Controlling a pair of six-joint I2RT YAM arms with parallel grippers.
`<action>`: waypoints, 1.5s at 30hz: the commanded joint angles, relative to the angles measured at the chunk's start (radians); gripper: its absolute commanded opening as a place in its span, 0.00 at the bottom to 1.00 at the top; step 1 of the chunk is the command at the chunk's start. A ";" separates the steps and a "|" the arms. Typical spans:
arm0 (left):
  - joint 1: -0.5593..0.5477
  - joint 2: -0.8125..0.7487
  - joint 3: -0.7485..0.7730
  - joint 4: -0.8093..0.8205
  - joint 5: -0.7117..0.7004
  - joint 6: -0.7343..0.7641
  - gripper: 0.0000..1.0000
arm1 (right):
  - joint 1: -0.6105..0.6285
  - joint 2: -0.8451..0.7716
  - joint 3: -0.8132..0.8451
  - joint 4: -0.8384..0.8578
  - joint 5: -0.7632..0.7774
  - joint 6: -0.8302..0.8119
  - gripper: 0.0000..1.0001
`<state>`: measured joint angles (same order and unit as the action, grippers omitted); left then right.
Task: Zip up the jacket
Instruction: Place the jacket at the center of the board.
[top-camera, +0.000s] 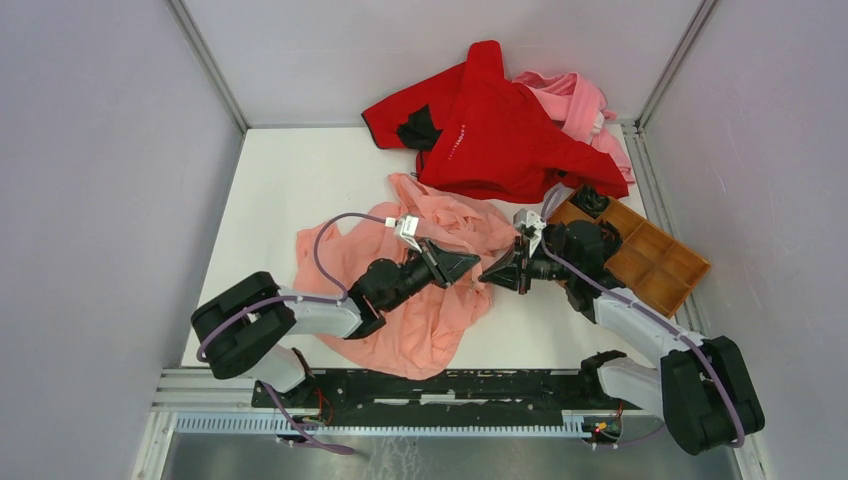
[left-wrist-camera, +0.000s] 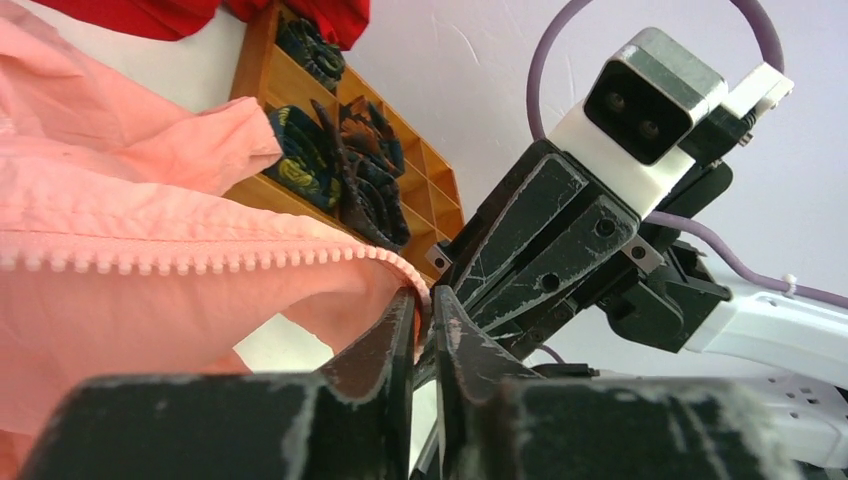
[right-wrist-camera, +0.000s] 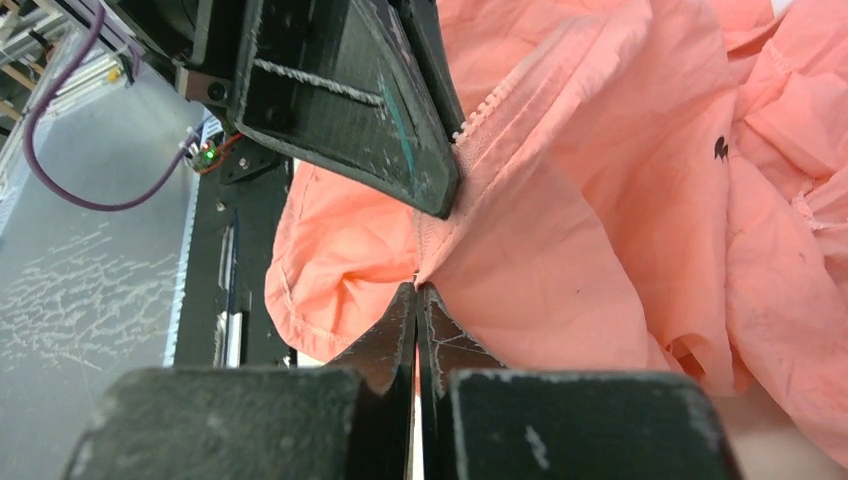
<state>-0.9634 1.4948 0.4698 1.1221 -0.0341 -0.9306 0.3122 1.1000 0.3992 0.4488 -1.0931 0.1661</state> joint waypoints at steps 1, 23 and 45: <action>0.002 -0.009 -0.020 0.025 -0.079 -0.027 0.24 | 0.005 0.034 0.060 -0.193 0.014 -0.156 0.00; 0.073 -0.178 0.067 -0.642 -0.239 -0.166 0.91 | -0.065 0.178 0.230 -0.799 0.017 -0.719 0.00; 0.191 -0.032 0.213 -0.762 -0.268 -0.132 0.53 | -0.064 0.208 0.240 -0.823 -0.005 -0.726 0.00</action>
<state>-0.8028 1.4506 0.6735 0.2153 -0.3344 -1.1984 0.2523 1.2819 0.6006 -0.3622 -1.0645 -0.5488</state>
